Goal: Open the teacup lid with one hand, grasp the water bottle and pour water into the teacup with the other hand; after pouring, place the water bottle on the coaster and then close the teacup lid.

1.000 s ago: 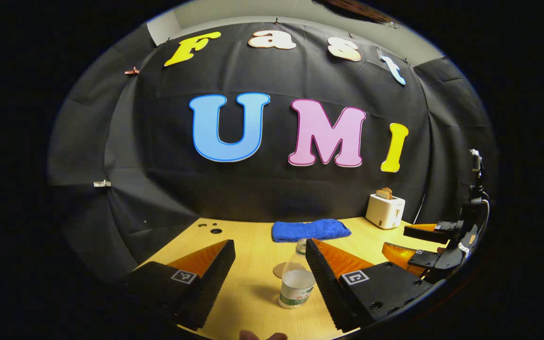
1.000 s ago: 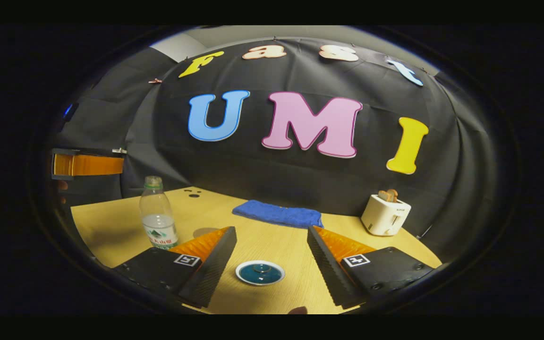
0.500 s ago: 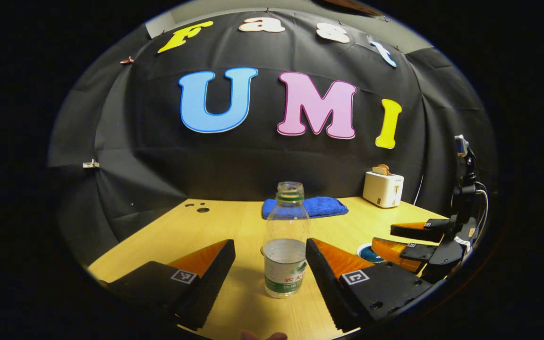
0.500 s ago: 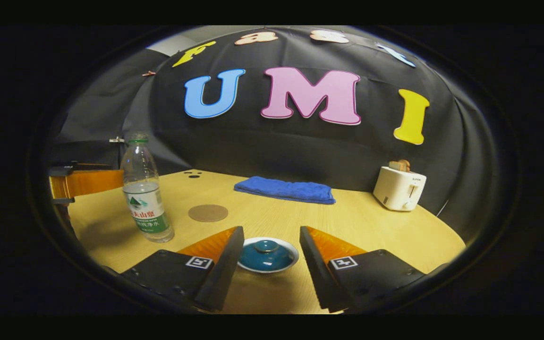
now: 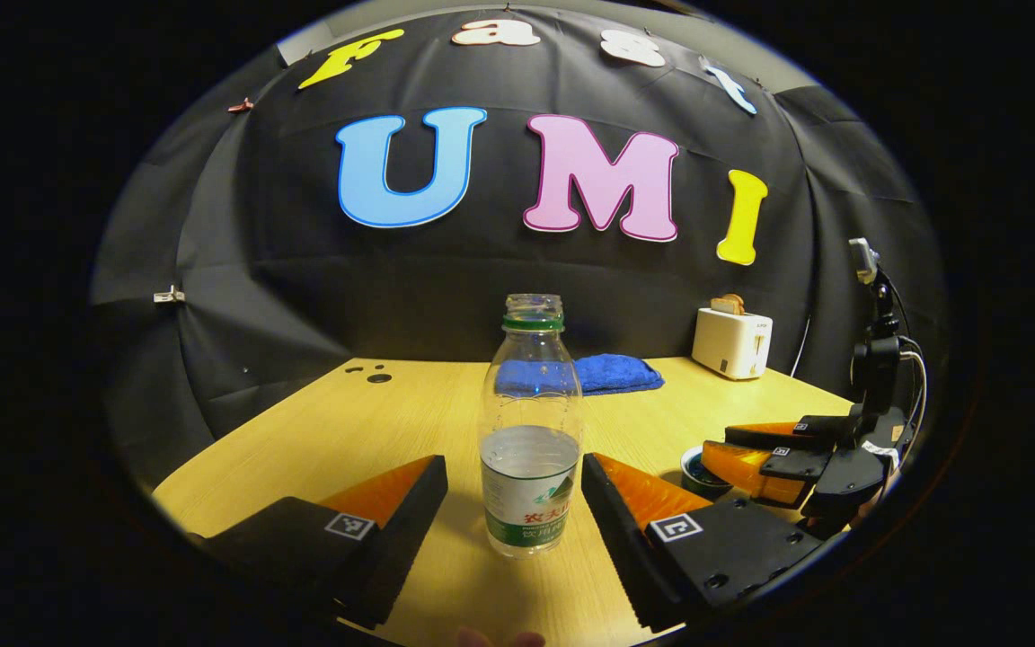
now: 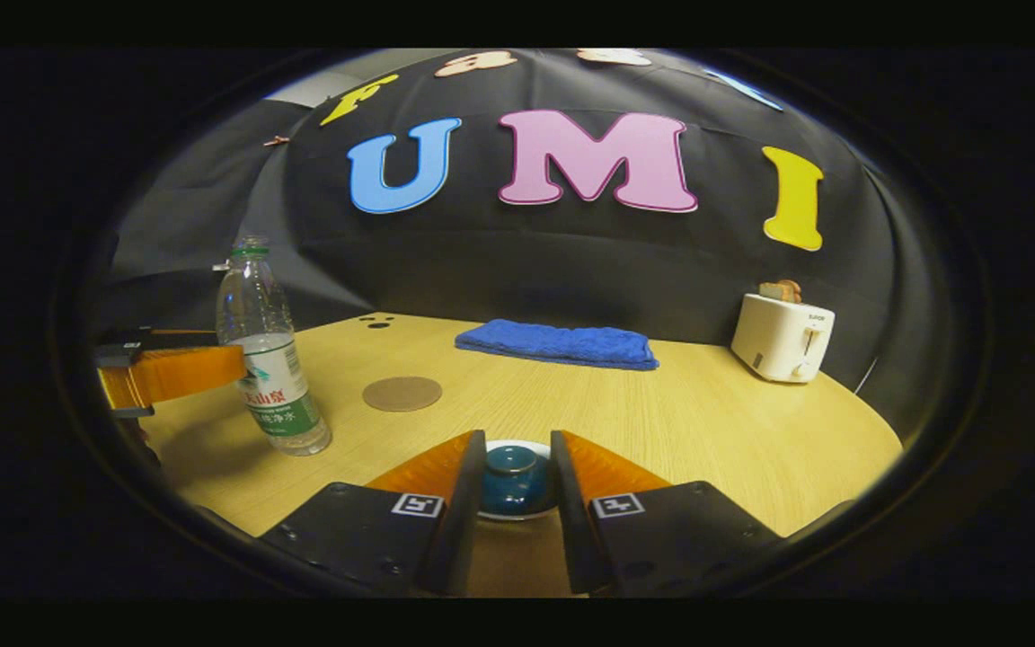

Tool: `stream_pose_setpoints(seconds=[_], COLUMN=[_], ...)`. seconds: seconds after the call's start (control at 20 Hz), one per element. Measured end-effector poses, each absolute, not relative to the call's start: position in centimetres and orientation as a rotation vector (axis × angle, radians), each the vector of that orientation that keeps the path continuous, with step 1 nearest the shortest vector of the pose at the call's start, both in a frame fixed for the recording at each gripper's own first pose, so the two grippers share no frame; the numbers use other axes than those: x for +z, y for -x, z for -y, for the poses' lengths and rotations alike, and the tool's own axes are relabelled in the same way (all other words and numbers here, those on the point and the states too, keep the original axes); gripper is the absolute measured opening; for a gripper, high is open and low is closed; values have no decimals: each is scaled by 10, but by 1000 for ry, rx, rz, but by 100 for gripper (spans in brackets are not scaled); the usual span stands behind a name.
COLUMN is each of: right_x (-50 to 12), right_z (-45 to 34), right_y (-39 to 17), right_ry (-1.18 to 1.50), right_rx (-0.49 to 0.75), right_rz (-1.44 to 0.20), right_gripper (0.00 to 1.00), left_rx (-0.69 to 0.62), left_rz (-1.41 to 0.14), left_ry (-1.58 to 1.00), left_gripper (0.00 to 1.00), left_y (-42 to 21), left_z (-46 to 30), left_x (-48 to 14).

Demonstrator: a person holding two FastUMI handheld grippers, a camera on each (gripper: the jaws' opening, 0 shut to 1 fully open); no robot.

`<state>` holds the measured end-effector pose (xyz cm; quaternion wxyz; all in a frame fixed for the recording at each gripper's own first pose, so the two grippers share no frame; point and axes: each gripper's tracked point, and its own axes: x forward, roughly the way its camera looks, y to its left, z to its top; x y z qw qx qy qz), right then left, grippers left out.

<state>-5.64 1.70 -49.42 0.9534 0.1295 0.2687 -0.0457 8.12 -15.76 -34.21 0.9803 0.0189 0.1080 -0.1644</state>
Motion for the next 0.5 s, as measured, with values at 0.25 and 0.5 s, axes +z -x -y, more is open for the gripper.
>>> stream_pose_setpoints(seconds=[0.25, 0.5], right_x=[-491, -470], right_z=[-15, -17], right_y=[56, 64], right_ry=[-295, -303], right_rx=[-90, 26], right_rz=[-535, -528], right_gripper=[33, 31], left_rx=[-291, -173], left_rz=[-235, -234], left_ry=[-36, -50], left_gripper=[95, 95], left_y=[-82, -62], left_z=[154, 153], left_x=[-351, -356])
